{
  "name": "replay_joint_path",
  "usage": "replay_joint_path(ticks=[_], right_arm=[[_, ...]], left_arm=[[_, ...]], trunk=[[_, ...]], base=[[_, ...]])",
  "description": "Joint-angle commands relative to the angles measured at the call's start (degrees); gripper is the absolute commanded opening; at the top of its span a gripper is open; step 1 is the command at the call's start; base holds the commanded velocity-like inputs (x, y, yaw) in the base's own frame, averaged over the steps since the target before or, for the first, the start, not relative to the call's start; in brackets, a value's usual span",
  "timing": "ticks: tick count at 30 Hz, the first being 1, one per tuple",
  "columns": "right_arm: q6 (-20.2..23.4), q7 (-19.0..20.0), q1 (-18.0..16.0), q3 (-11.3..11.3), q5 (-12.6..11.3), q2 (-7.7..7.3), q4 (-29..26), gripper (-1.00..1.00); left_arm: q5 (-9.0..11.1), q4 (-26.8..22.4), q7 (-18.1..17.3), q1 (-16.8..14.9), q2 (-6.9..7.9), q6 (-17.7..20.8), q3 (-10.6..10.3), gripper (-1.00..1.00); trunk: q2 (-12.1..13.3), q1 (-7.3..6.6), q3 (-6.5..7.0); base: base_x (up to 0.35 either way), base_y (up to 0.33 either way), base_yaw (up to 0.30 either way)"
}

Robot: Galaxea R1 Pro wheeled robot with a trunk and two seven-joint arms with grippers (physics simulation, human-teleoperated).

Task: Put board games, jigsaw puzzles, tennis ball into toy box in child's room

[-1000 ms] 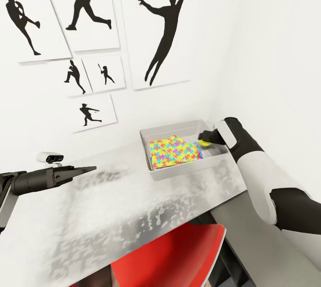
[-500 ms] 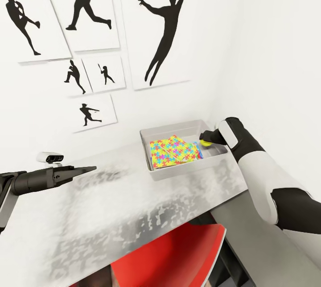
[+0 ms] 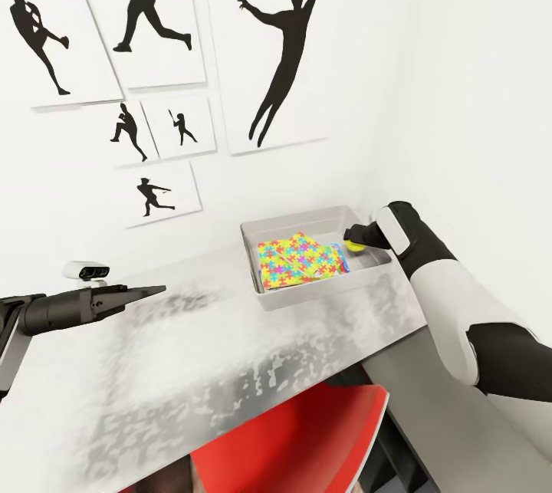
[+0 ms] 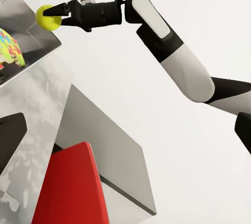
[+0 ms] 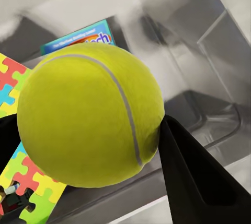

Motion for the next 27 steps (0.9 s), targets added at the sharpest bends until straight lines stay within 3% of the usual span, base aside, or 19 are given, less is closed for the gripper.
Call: replay_joint_path(ticks=[1, 18, 23, 24, 27], right_arm=[[0.09, -0.62, -0.05, 0.39, -0.80, -0.09, -0.06, -1.00], [1.26, -0.80, -1.22, 0.39, -0.64, -0.10, -1.59, -1.00], [1.63, -5.14, -1.27, 0.39, -0.76, -0.10, -2.25, -1.00], [1.68, -6.17, -1.28, 0.39, -0.86, -0.10, -2.26, 1.00], [1.74, -7.59, -1.24, 0.39, -1.02, -0.10, -2.11, 1.00]], left_arm=[[-0.03, -0.02, -0.21, -0.04, 0.02, 0.61, -0.01, 1.00], [-0.03, 0.01, -0.21, -0.04, 0.02, 0.61, -0.01, 1.00], [-0.03, 0.05, -0.21, -0.04, 0.02, 0.61, -0.01, 1.00], [-0.03, 0.06, -0.21, -0.04, 0.02, 0.61, -0.01, 1.00], [-0.03, 0.07, -0.21, -0.04, 0.02, 0.61, -0.01, 1.00]], trunk=[[-0.11, 0.03, -0.11], [-0.11, 0.03, -0.11], [-0.11, 0.03, -0.11], [-0.11, 0.03, -0.11], [-0.11, 0.03, -0.11]], base=[[0.000, 0.000, 0.000], [0.000, 0.000, 0.000], [0.000, 0.000, 0.000], [0.000, 0.000, 0.000], [0.000, 0.000, 0.000]])
